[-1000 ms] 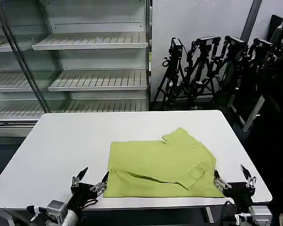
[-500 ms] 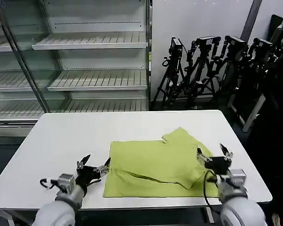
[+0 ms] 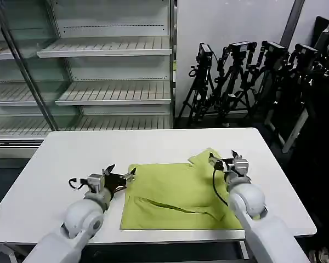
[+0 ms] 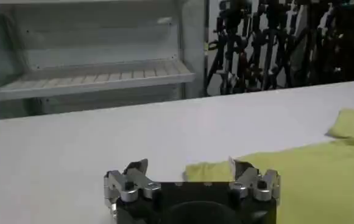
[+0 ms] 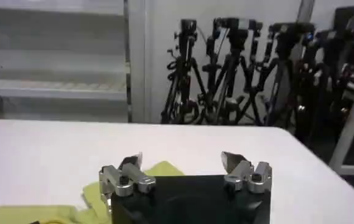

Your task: Fold and organize the clothes.

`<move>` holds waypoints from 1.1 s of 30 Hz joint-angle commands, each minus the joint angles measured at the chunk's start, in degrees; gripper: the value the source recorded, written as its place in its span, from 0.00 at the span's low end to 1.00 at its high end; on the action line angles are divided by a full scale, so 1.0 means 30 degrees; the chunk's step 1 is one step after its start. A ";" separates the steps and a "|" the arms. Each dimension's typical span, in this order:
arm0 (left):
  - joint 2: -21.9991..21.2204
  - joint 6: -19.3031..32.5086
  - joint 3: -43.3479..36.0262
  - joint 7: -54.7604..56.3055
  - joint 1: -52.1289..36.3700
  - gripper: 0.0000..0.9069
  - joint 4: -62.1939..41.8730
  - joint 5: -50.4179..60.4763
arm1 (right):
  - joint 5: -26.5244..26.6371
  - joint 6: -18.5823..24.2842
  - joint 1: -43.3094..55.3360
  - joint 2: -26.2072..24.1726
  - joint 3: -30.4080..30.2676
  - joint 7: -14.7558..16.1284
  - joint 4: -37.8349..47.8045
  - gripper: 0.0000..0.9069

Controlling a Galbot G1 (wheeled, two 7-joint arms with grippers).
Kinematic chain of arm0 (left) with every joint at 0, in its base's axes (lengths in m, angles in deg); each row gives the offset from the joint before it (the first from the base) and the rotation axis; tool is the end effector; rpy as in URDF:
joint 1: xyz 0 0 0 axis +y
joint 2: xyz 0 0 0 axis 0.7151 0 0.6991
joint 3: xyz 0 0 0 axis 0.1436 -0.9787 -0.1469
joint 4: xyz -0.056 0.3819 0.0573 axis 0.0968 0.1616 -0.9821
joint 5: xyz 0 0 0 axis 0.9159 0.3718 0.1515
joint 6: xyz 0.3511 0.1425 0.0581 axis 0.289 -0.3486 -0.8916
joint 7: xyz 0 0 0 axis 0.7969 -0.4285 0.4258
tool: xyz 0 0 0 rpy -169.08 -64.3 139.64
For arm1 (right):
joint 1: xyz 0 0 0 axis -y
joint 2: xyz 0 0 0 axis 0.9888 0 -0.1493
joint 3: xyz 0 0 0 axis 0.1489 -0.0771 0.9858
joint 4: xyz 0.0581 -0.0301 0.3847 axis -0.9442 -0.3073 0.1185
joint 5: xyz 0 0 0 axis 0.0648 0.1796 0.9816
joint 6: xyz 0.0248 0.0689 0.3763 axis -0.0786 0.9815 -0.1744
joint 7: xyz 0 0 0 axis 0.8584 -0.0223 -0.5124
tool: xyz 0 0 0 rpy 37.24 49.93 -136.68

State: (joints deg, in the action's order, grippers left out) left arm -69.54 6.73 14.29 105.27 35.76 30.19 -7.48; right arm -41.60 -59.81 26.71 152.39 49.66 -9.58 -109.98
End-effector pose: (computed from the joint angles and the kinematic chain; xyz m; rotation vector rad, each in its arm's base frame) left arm 0.3825 0.0279 -0.2692 -0.2566 -2.7012 -0.1096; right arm 0.4568 -0.0082 -0.2595 0.0056 -2.7730 0.0872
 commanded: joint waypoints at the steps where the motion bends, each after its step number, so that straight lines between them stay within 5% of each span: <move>1: -0.0395 -0.0159 -0.2122 0.0093 -0.3290 1.00 -0.3114 -0.0470 | 0.0881 -0.0117 0.3380 0.0569 -0.1712 -0.0265 0.4500 1.00; 2: -0.0496 -0.0164 -0.2214 0.0089 -0.3394 1.00 -0.3337 -0.0467 | 0.0970 -0.0119 0.3459 0.0645 -0.1763 -0.0270 0.4686 1.00; 4: -0.0643 -0.0165 -0.2379 0.0097 -0.3519 0.58 -0.3706 -0.0468 | 0.1161 -0.0122 0.3727 0.0944 -0.1899 -0.0258 0.5386 1.00; 5: -0.0676 -0.0160 -0.2461 0.0089 -0.3531 0.27 -0.3831 -0.0468 | 0.1193 -0.0120 0.3845 0.1105 -0.1978 -0.0222 0.5695 1.00; 8: -0.0649 -0.0152 -0.2497 0.0008 -0.3395 0.04 -0.3730 -0.0482 | 0.1398 -0.0134 0.3944 0.1307 -0.2001 -0.0056 0.6054 1.00; 11: -0.0586 -0.0149 -0.2497 -0.0023 -0.3260 0.03 -0.3668 -0.0545 | 0.1653 -0.0143 0.4114 0.1417 -0.2107 0.0088 0.6448 1.00; 12: -0.0540 -0.0151 -0.2520 -0.0038 -0.3222 0.03 -0.3645 -0.0565 | 0.1917 -0.0150 0.4266 0.1492 -0.2151 0.0061 0.6700 0.89; 13: -0.0493 -0.0150 -0.2540 -0.0044 -0.3172 0.03 -0.3610 -0.0591 | 0.2170 -0.0152 0.4362 0.1530 -0.2197 0.0059 0.7012 0.57; 14: -0.0449 -0.0151 -0.2539 -0.0051 -0.3114 0.03 -0.3539 -0.0623 | 0.2330 -0.0150 0.4440 0.1552 -0.2262 0.0097 0.7190 0.57; 15: -0.0416 -0.0154 -0.2523 -0.0059 -0.3062 0.02 -0.3468 -0.0664 | 0.2562 -0.0152 0.4495 0.1561 -0.2319 0.0135 0.7312 0.07; 16: -0.0395 -0.0153 -0.2465 -0.0075 -0.2938 0.03 -0.3375 -0.0694 | 0.2948 -0.0155 0.4529 0.1540 -0.2357 0.0250 0.7333 0.01; 33: 0.0041 -0.0143 -0.2146 -0.0374 -0.1551 0.03 -0.2544 -0.1031 | 0.4701 -0.0153 0.4431 0.1395 -0.2201 0.0040 0.7188 0.00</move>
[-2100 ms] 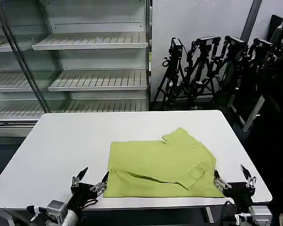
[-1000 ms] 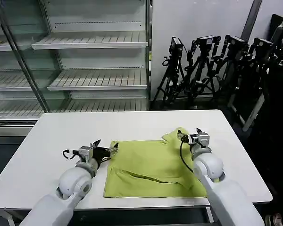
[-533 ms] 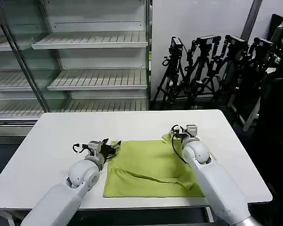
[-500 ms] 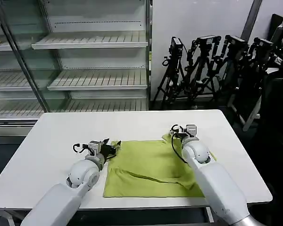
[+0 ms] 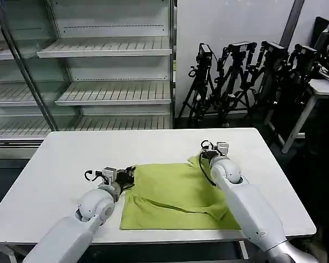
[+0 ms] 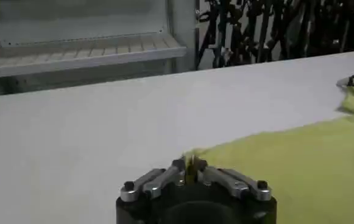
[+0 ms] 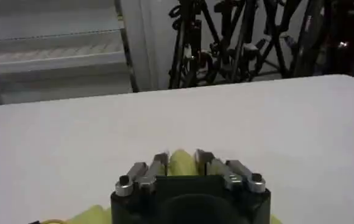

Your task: Fold and organize the clothes.

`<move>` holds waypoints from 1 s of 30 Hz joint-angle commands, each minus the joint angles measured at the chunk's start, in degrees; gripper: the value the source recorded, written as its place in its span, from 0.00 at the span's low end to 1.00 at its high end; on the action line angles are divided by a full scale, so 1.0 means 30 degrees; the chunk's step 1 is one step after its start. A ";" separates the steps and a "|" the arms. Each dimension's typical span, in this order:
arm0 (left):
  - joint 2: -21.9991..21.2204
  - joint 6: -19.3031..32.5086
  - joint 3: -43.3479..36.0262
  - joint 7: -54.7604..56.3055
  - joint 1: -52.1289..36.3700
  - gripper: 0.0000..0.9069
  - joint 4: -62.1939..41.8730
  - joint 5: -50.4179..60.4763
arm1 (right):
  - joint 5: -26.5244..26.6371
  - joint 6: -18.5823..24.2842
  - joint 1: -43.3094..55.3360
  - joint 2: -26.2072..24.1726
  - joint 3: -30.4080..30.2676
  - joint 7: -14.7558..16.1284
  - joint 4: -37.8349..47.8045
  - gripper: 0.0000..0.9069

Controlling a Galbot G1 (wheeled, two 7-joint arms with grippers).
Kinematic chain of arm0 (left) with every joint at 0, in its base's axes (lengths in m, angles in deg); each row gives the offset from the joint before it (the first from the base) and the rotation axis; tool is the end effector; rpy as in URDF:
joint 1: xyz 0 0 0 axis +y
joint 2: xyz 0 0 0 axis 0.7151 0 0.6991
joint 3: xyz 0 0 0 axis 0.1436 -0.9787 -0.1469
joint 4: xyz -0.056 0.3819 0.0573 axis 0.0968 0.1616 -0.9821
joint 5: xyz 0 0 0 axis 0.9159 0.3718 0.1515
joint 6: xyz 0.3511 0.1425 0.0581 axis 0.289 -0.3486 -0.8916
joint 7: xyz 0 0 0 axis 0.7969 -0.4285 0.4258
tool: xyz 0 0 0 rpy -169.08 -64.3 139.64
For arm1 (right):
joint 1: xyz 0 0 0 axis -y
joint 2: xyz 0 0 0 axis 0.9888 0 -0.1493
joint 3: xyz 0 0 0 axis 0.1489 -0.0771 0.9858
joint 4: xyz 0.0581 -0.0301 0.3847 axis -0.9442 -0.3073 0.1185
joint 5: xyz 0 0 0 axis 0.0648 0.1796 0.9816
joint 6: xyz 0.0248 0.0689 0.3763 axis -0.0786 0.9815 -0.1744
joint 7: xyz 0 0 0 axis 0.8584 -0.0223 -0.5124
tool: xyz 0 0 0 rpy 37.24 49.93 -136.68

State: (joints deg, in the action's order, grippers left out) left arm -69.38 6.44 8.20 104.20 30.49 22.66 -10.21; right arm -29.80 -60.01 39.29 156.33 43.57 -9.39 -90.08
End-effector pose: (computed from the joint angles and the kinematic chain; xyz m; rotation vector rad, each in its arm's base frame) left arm 0.4121 0.0214 -0.2963 -0.2977 -2.6019 -0.1305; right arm 0.5463 0.0040 -0.2838 0.0263 -2.5850 -0.0827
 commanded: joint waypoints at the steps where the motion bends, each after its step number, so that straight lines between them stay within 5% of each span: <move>1: -0.0038 -0.0039 -0.0091 -0.0012 0.0170 0.03 -0.0037 -0.0121 | 0.0719 -0.0066 0.0215 0.0080 -0.0143 0.0001 0.0516 0.00; 13: -0.0060 0.0104 0.0618 0.0054 -0.0379 0.03 0.0997 -0.0590 | -0.1059 0.1092 -0.0262 -0.0175 0.0414 0.0805 -0.1670 0.00; 30: 0.0814 0.0172 0.1508 -0.0208 0.1259 0.03 0.3425 -0.0586 | -0.2661 0.1769 -0.4295 -0.2937 0.2725 0.1837 -0.8320 0.00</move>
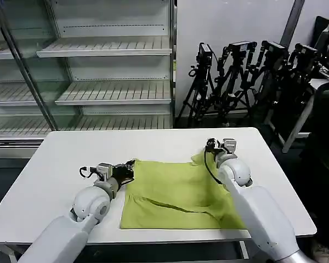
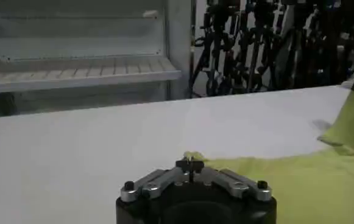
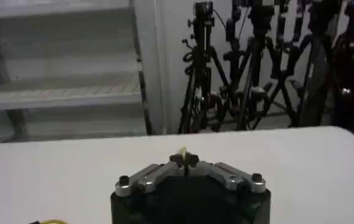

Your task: Fold and organize the clothes.

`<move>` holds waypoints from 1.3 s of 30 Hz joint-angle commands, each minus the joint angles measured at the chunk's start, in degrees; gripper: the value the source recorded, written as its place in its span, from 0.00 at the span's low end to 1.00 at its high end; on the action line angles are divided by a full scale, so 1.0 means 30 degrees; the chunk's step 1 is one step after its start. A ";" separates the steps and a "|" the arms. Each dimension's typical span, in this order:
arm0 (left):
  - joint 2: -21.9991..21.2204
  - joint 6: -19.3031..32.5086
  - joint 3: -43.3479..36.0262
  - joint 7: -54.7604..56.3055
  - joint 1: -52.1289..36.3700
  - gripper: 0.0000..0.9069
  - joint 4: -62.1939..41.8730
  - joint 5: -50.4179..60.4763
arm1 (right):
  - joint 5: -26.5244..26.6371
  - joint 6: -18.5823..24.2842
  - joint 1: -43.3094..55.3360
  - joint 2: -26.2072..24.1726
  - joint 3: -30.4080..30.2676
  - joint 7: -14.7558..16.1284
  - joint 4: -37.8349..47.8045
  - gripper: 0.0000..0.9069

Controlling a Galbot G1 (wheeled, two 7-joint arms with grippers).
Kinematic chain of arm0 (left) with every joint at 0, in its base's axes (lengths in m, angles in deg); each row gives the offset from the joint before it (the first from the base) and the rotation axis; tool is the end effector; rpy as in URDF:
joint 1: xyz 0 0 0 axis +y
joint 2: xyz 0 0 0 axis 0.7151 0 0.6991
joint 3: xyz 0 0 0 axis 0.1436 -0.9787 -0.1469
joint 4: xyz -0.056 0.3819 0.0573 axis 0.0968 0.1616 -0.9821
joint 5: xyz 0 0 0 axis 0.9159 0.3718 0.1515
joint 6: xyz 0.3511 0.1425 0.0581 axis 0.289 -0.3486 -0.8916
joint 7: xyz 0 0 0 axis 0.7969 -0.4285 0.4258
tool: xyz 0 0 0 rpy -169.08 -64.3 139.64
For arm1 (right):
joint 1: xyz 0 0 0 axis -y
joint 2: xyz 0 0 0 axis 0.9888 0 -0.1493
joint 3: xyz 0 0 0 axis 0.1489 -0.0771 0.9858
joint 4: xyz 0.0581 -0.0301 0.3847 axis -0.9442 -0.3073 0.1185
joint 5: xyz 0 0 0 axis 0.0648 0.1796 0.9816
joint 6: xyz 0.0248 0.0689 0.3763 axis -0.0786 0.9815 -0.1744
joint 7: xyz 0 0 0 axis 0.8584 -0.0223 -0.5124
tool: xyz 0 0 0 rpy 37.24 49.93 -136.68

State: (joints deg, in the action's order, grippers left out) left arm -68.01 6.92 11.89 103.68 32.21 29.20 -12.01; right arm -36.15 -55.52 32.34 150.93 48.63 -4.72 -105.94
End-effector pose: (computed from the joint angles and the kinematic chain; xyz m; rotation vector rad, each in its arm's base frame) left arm 0.3962 0.0278 -0.2584 -0.3457 -2.6870 -0.0665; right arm 0.4895 -0.0231 -0.2388 0.1190 -2.8365 -0.0326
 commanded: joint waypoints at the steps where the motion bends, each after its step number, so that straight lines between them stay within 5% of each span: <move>1: 0.0457 0.0011 0.0374 -0.0061 0.0909 0.03 0.1418 0.0027 | -0.0601 0.0276 -0.2491 -0.1385 0.1341 0.0395 -0.3683 0.00; 10: 0.0998 0.0181 0.1068 -0.0785 0.3129 0.03 0.3245 0.1175 | -0.0979 0.0482 -0.7733 -0.3056 0.4360 0.1281 -0.7504 0.00; 24: 0.1928 0.0619 0.2644 -0.1468 0.7103 0.03 0.6139 0.3406 | -0.3023 0.0844 -1.4321 -0.1938 0.9064 0.2060 -1.0929 0.00; 39: 0.2011 0.1033 0.2800 -0.2331 0.9626 0.03 0.6368 0.6736 | -0.4866 0.0301 -1.7316 0.0234 0.9539 0.2167 -1.1648 0.00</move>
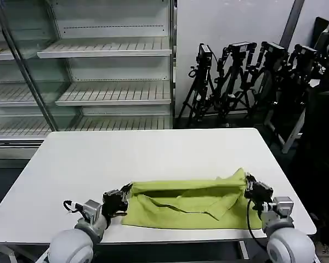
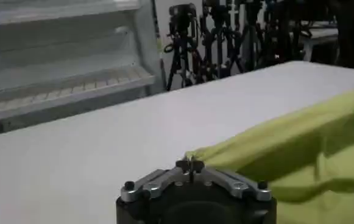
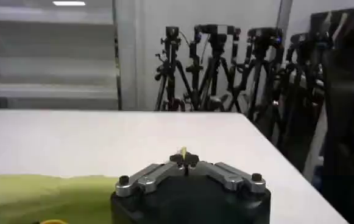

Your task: Fold and organize the clothes.

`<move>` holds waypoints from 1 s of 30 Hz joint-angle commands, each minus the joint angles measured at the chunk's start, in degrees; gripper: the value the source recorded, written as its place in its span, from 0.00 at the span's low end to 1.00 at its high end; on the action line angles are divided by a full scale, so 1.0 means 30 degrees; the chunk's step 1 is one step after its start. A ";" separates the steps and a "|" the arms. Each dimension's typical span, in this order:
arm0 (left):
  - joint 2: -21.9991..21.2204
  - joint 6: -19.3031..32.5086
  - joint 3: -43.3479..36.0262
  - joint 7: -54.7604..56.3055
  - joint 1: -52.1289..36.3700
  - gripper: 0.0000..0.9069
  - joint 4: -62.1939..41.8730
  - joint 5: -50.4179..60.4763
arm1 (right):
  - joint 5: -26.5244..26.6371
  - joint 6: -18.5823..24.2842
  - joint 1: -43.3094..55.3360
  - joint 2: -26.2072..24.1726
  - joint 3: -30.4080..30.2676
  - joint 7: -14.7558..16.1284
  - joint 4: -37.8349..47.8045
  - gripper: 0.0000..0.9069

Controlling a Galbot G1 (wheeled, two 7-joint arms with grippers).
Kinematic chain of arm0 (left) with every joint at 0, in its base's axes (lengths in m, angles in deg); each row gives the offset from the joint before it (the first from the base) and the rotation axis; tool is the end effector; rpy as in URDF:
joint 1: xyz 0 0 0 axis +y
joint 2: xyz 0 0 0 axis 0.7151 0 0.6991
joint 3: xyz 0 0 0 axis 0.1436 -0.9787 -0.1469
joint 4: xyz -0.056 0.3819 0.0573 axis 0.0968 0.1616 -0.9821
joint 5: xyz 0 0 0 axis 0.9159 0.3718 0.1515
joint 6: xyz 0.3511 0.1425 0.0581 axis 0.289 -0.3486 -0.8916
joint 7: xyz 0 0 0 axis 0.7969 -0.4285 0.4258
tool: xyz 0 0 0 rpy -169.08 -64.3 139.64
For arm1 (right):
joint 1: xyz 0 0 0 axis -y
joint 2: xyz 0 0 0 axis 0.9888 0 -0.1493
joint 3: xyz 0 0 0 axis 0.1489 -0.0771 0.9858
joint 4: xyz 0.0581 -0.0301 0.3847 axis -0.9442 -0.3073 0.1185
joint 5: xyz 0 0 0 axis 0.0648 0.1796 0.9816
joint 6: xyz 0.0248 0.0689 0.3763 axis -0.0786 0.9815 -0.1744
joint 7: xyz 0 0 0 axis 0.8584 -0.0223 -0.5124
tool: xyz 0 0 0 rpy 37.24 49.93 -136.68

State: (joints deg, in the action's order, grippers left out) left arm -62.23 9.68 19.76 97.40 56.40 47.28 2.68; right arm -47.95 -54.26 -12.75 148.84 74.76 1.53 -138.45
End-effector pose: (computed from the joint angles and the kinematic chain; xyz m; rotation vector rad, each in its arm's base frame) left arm 0.2569 0.0390 -0.2662 -0.4878 -2.6866 -0.2915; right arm 0.2428 -0.0955 -0.2619 -0.0254 -2.8291 0.0666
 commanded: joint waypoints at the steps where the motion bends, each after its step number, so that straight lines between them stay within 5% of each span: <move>1: 0.0086 0.0117 0.0174 -0.0257 0.1534 0.03 0.0262 0.1885 | -0.1029 -0.0162 -0.2359 0.1036 0.0807 0.0067 -0.0798 0.00; 2: 0.0095 0.0125 0.0183 -0.0272 0.1517 0.03 0.0146 0.1926 | -0.1058 -0.0191 -0.2422 0.1125 0.0795 0.0048 -0.0779 0.00; 3: 0.0100 0.0128 0.0187 -0.0279 0.1504 0.03 0.0072 0.1998 | -0.1166 -0.0385 -0.2475 0.1273 0.0783 0.0022 -0.0726 0.46; 4: 0.0103 0.0124 0.0186 -0.0283 0.1506 0.27 0.0028 0.2059 | -0.1207 -0.0689 -0.2513 0.1370 0.0742 -0.0017 -0.0697 1.00; 5: 0.0110 0.0114 0.0178 -0.0338 0.1528 0.27 0.0004 0.2192 | -0.1325 -0.0998 -0.2535 0.1459 0.0681 -0.0079 -0.0685 1.00; 6: 0.0115 0.0055 0.0155 -0.0426 0.1543 1.00 -0.0002 0.2333 | -0.1482 -0.1312 -0.2545 0.1537 0.0629 -0.0105 -0.0687 1.00; 15: -0.0502 0.0042 0.0768 0.0040 0.1824 1.00 0.0675 0.2260 | -0.1644 -0.0971 -0.3134 0.1808 0.0910 -0.0174 -0.1999 1.00; 30: -0.4129 -0.0483 0.0716 0.3032 0.1820 1.00 0.0692 -0.3749 | -0.2268 -0.0562 -0.5429 0.2680 0.1946 -0.0033 -0.4295 1.00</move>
State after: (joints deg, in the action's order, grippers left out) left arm -68.93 8.90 22.63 102.80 62.39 50.97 0.21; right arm -53.92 -55.84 -25.99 155.92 79.68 1.44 -148.74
